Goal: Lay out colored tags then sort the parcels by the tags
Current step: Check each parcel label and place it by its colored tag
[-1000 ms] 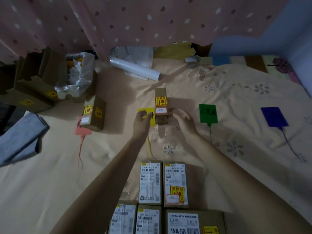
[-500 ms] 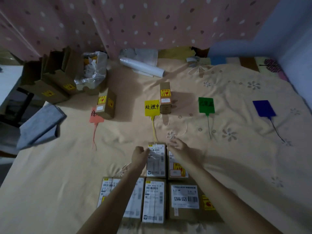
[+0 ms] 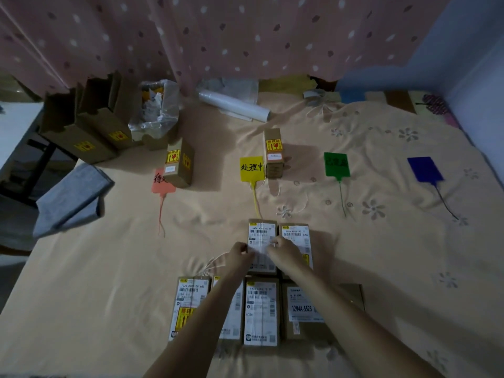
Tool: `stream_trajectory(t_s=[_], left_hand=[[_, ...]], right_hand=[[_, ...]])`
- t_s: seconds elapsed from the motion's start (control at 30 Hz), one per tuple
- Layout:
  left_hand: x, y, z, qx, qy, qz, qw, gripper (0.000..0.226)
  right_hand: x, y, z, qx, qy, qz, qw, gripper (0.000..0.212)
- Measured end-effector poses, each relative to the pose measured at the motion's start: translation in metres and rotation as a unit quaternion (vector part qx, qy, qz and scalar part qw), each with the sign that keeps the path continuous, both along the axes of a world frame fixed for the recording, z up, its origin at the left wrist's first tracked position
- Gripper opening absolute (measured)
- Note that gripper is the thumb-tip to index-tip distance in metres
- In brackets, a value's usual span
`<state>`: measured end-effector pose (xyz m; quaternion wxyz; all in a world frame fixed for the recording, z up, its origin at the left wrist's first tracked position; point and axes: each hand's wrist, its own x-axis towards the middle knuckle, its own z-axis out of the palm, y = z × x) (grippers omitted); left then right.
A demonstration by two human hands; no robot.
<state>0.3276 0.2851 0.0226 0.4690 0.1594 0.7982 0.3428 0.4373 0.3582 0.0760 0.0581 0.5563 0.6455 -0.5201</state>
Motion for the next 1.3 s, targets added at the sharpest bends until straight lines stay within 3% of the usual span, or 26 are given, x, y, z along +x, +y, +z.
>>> stream_trajectory(t_s=[0.17,0.4,0.63,0.7,0.83,0.93,1.13,1.2,1.3], left_hand=[[-0.014,-0.007,0.015,0.105,0.023,0.038,0.993,0.019],[-0.017,0.002,0.05,0.194,0.0,0.071,0.978,0.047],[0.01,0.011,0.074,0.265,0.178,0.001,0.948,0.061],[0.017,0.012,0.084,0.29,0.19,-0.014,0.938,0.063],[0.017,0.013,0.102,0.316,0.128,0.001,0.94,0.044],[0.007,0.015,0.109,0.308,0.043,0.049,0.949,0.03],[-0.015,0.018,0.111,0.243,-0.11,-0.027,0.963,0.073],[-0.017,0.016,0.113,0.249,-0.179,-0.045,0.951,0.068],[-0.015,0.011,0.117,0.269,-0.208,-0.063,0.938,0.06]], right_hand=[[-0.004,0.001,0.005,0.044,0.07,-0.074,0.994,0.03],[-0.01,0.016,0.029,0.042,0.176,-0.152,0.972,0.041],[-0.002,0.026,0.043,0.046,0.222,-0.186,0.956,0.059],[0.004,0.029,0.044,0.027,0.237,-0.203,0.95,0.058],[0.015,0.035,0.051,-0.029,0.282,-0.234,0.93,0.045],[0.021,0.038,0.05,-0.072,0.308,-0.253,0.914,0.049],[0.029,0.031,0.06,-0.118,0.349,-0.243,0.897,0.048],[0.032,0.025,0.067,-0.118,0.359,-0.23,0.897,0.044],[0.034,0.017,0.075,-0.111,0.373,-0.22,0.894,0.041]])
